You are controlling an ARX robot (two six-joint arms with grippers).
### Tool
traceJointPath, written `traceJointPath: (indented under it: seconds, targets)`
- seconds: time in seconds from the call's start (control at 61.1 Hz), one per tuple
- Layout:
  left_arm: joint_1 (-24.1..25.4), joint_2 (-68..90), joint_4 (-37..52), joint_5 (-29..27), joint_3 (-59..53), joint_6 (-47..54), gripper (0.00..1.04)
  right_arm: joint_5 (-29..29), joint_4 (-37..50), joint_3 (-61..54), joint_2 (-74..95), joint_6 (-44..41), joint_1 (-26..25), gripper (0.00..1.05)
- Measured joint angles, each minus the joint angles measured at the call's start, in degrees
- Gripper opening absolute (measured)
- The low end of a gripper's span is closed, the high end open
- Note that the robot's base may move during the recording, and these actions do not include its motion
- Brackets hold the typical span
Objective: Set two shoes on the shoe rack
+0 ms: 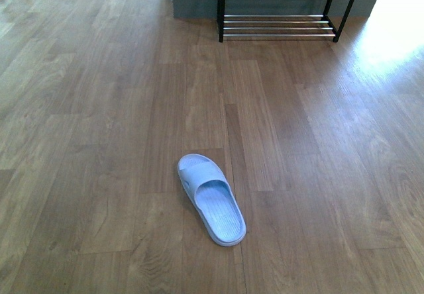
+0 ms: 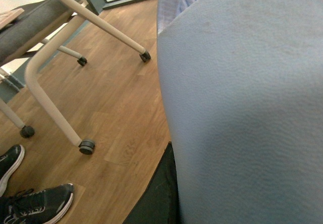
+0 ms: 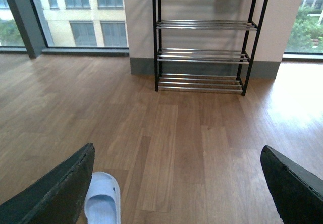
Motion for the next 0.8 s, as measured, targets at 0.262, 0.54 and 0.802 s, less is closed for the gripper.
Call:
traceJointPath:
  seconds: [0.262, 0.54, 0.802]
  targets:
    - [0.2, 0.0, 0.0, -1.4, 0.0, 0.5, 0.02, 0.0, 0.0, 0.0, 0.0, 0.0, 0.0, 0.95]
    - [0.3, 0.0, -0.1, -1.4, 0.0, 0.6, 0.02, 0.0, 0.0, 0.0, 0.0, 0.0, 0.0, 0.95]
    - [0.2, 0.0, -0.1, -1.4, 0.0, 0.6, 0.02, 0.0, 0.0, 0.0, 0.0, 0.0, 0.0, 0.95]
